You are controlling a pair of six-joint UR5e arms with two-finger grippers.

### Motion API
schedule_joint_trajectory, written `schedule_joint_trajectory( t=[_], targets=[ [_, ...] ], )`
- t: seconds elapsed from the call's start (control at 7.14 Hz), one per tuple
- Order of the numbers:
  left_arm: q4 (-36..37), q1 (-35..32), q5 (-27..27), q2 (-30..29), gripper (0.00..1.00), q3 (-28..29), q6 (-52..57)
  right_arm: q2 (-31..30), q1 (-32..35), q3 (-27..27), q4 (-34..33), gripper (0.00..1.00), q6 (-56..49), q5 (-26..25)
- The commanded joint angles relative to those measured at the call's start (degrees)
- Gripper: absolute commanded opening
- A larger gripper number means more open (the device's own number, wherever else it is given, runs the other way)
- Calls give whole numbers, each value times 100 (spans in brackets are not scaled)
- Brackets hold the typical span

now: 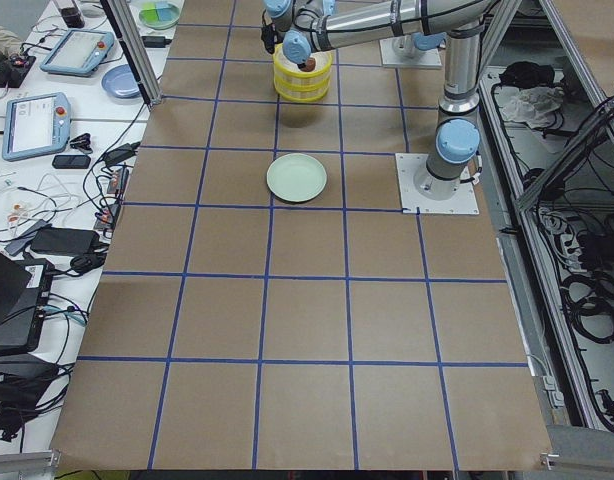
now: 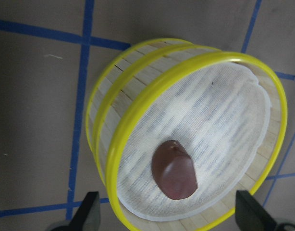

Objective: Stack buns with steamer

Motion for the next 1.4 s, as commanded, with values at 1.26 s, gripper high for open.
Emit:
schedule_joint_trajectory(
  t=[1.26],
  targets=[
    [-1922,1767,2821,1787,100,886,2809,4,0,9,-9,100,0,-11]
  ],
)
